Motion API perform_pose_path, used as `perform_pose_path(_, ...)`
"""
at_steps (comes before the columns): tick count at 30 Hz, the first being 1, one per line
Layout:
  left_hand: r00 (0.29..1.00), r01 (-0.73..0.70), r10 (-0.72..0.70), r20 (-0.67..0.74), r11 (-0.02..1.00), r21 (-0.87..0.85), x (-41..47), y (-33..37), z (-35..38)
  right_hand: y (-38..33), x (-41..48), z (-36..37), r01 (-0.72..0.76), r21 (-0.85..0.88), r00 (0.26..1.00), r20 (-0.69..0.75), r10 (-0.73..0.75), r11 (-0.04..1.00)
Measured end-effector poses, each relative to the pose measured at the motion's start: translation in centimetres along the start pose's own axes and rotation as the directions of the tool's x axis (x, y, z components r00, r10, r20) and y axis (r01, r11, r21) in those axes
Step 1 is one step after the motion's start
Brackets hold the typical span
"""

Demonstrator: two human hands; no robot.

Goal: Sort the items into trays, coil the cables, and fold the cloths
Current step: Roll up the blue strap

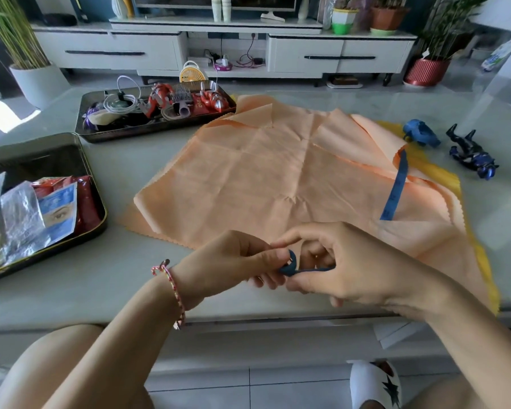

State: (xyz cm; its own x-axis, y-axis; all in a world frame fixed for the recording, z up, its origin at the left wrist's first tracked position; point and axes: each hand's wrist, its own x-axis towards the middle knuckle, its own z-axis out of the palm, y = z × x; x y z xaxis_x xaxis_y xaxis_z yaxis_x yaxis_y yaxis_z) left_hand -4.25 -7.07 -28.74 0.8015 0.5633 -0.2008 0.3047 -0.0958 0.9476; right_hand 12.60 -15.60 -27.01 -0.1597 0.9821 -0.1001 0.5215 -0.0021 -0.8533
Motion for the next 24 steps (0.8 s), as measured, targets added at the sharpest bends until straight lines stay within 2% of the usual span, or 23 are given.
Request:
perform_pose_path(2,0.999,0.007,-0.006,-0.051,1.0,0.008,0.1,0.0,-0.3,0.0,0.2,0.1,0.007,-0.009,1.0,-0.03,-0.007,1.0)
perform_pose_path(4,0.993,0.008,-0.016,-0.119,0.998,-0.063,0.2,-0.1,0.0,-0.1,0.4,0.4,0.029,-0.06,0.99,-0.135,-0.036,0.998)
perform_pose_path(7,0.988,0.015,-0.039,-0.147,0.987,-0.162,0.4,-0.3,1.2,0.0,0.5,1.2,0.02,-0.337,0.944,-0.304,-0.129,0.941)
perform_pose_path(10,0.988,-0.01,-0.016,-0.155,0.986,-0.164,0.5,-0.4,1.6,0.1,0.7,1.7,0.015,-0.526,0.909,-0.347,-0.23,0.851)
perform_pose_path(11,0.988,-0.005,-0.018,-0.152,0.989,-0.147,0.5,-0.3,1.3,0.2,0.7,1.8,0.022,-0.525,0.909,-0.343,-0.235,0.851)
perform_pose_path(13,0.995,0.017,-0.026,-0.097,0.995,-0.099,0.3,-0.1,0.7,0.1,0.8,1.6,0.034,-0.386,0.942,-0.295,-0.158,0.922)
perform_pose_path(15,0.998,0.059,-0.06,-0.016,0.995,-0.075,0.0,0.1,0.0,-0.2,0.6,1.2,0.054,-0.149,0.988,-0.134,-0.075,0.987)
perform_pose_path(17,0.996,0.087,-0.085,0.034,0.995,-0.055,-0.2,0.2,-0.4,-0.5,0.2,0.9,0.075,-0.024,0.997,-0.003,-0.075,0.997)
perform_pose_path(18,0.995,0.094,-0.092,0.037,0.995,-0.044,-0.2,0.1,-0.5,-0.6,0.2,0.9,0.077,-0.022,0.997,0.004,-0.077,0.997)
perform_pose_path(20,0.996,0.092,-0.092,0.005,0.994,-0.059,-0.2,0.1,-0.6,-0.5,0.4,1.1,0.065,-0.08,0.994,-0.08,-0.071,0.995)
perform_pose_path(24,0.993,0.077,-0.098,-0.066,0.96,-0.268,0.1,-0.2,-0.2,-0.3,0.6,1.7,0.024,-0.357,0.947,-0.291,-0.136,0.934)
